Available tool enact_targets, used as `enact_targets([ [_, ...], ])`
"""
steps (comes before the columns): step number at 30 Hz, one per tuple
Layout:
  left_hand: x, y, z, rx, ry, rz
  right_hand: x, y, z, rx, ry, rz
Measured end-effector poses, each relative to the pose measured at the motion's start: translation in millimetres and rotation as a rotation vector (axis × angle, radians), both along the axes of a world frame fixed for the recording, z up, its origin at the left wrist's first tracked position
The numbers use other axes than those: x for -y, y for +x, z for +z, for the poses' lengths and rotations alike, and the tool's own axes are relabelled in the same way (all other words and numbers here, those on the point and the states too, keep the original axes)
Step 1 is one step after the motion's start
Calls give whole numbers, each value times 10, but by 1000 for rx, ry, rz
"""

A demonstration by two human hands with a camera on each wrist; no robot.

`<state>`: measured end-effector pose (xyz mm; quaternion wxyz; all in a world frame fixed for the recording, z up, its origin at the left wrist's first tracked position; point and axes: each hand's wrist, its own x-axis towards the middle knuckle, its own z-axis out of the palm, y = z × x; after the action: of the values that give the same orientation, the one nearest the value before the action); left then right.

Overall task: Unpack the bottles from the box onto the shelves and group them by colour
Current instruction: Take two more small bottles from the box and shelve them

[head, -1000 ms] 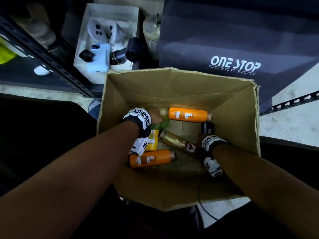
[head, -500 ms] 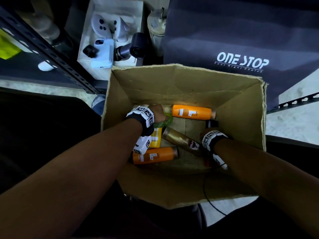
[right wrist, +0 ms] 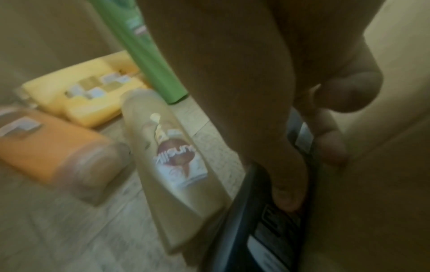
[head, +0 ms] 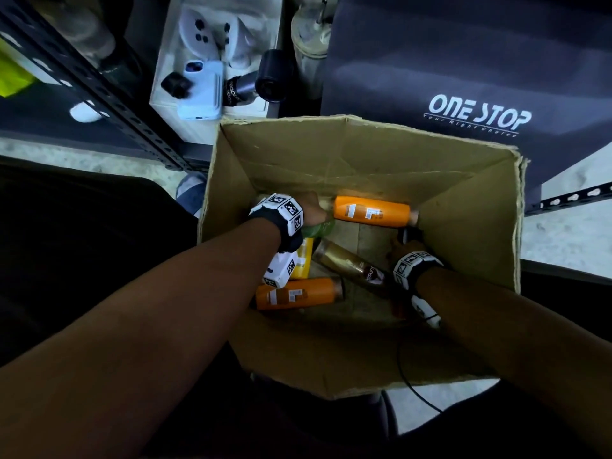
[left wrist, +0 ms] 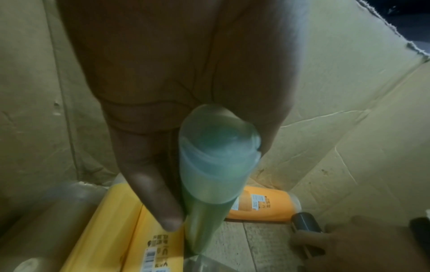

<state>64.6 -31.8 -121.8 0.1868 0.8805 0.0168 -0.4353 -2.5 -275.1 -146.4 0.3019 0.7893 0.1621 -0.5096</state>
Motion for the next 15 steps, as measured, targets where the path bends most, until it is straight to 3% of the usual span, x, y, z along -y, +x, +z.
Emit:
enact_targets([
  [8,58,-43,-17,10,13,22,-33,103,210,-7,131,-421],
  [15,35,-22,29,-9,5,0,-45,118,131,91,292,-452],
])
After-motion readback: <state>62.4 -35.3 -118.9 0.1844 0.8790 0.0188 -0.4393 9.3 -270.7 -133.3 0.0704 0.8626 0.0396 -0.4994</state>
